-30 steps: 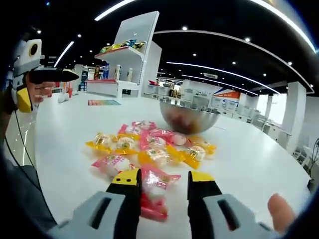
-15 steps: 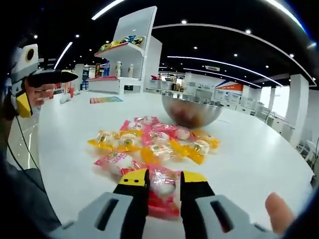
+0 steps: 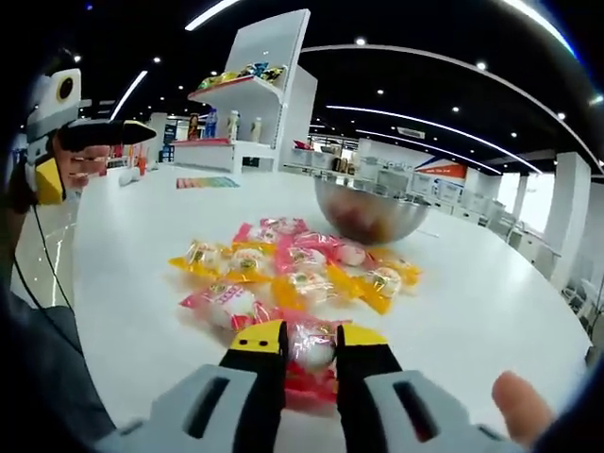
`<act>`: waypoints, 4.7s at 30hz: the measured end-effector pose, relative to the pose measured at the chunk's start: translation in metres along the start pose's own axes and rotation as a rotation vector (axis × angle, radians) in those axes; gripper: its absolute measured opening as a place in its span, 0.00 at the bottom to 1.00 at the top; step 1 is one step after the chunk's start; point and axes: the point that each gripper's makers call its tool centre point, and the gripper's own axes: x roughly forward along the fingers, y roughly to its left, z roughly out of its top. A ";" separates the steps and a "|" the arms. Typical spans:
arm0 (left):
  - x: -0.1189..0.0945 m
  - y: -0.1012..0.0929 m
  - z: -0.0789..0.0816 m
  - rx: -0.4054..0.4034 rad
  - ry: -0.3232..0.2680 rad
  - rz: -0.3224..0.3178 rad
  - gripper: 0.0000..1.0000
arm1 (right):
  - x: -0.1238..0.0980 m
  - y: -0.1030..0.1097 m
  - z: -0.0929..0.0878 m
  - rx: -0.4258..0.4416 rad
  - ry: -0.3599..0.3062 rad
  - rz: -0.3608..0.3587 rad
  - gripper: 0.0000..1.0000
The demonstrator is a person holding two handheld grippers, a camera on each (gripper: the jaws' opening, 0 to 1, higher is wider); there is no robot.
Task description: Pick up the marshmallows scattered on the table and place them into the bowl on the table
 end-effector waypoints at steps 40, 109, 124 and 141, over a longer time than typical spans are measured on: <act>0.000 0.008 0.005 0.007 -0.006 0.018 0.94 | -0.024 -0.021 0.045 -0.023 -0.082 -0.025 0.18; -0.012 0.021 0.008 0.018 -0.009 0.050 0.95 | 0.084 -0.108 0.291 -0.054 -0.117 0.112 0.17; -0.009 0.021 0.004 0.013 0.001 0.039 0.94 | 0.165 -0.101 0.198 -0.038 0.113 0.119 0.17; -0.009 0.022 0.005 0.013 -0.009 0.043 0.94 | 0.193 -0.091 0.126 -0.070 0.287 0.132 0.17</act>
